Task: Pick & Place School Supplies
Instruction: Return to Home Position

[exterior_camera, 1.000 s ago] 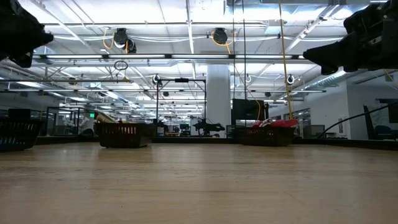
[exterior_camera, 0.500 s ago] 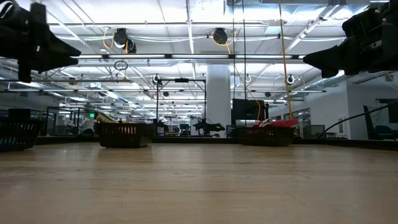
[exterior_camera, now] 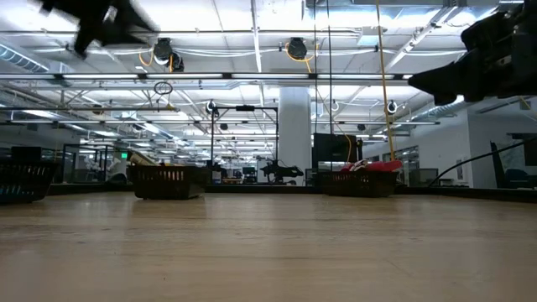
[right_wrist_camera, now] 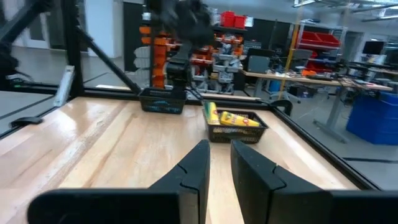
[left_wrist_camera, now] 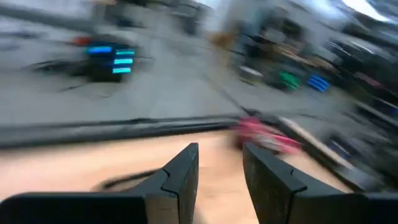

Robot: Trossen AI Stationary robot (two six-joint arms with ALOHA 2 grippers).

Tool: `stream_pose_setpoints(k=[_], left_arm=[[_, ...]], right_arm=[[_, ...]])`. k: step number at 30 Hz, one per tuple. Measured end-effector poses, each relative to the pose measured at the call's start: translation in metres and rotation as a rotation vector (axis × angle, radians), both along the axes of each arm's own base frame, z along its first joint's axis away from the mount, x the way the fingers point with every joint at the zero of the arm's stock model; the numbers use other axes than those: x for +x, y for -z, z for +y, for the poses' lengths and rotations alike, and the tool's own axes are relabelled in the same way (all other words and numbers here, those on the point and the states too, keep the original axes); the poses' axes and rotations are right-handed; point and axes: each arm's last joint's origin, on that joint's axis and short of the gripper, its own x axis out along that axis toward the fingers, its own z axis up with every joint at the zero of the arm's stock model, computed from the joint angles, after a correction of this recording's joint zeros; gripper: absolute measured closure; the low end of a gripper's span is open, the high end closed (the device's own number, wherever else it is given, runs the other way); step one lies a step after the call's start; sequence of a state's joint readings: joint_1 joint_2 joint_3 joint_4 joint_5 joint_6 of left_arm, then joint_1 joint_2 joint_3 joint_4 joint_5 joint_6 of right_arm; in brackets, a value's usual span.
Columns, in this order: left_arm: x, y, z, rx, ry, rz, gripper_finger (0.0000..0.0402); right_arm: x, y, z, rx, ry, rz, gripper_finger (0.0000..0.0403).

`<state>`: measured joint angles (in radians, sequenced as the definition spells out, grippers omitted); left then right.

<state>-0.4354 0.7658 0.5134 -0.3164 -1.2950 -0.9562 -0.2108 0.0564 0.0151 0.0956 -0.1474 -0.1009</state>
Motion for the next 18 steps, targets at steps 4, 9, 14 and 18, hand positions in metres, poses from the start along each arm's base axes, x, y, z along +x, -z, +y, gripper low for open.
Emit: stream_pose_setpoints(k=[4,9,14,18], left_arm=[[0.026,-0.064,-0.001,0.221,0.387,0.029,0.0275],[0.032,-0.095,0.02,0.288,0.357,0.173,0.0275],[0.023,-0.114,0.056,0.255,0.476,0.204,0.0275],[-0.015,-0.129,0.071,0.302,0.584,0.092,0.0275]], right_arm=[[0.0,0.0,-0.001,0.009,0.031,0.002,0.0348],[0.0,0.001,-0.001,0.038,0.039,0.004,0.0348],[0.0,0.003,-0.001,0.055,0.04,0.024,0.0348],[0.0,0.005,-0.001,0.074,0.043,0.041,0.0348]])
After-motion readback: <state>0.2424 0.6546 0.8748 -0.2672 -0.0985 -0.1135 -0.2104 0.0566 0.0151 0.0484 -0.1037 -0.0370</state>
